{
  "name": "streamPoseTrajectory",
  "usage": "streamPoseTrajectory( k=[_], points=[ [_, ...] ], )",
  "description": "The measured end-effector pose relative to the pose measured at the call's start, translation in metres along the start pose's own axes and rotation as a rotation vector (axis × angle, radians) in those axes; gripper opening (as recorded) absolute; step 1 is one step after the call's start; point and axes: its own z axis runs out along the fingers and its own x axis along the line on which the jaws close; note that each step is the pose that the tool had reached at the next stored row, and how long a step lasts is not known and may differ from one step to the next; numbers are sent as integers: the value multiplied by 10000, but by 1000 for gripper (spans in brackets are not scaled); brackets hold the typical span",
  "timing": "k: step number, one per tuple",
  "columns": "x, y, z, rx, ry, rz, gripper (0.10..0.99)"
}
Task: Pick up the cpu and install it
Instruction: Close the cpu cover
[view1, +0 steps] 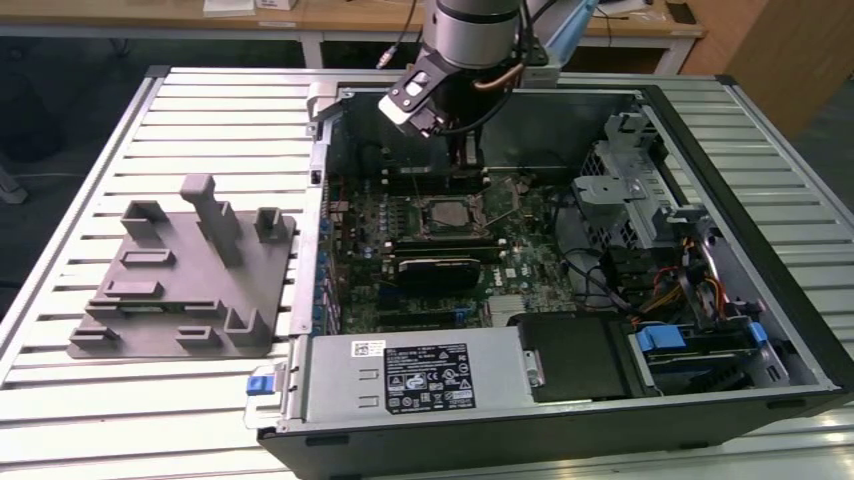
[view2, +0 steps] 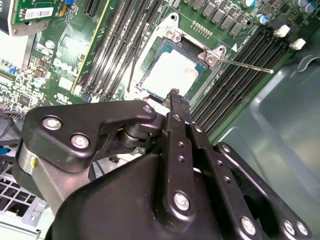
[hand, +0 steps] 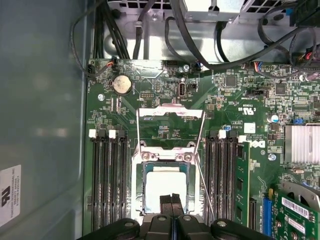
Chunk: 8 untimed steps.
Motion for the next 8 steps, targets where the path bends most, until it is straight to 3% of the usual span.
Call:
streamPoseTrajectory(
  k=[8],
  points=[
    [-1,2,-79,0,1,0,106]
  ],
)
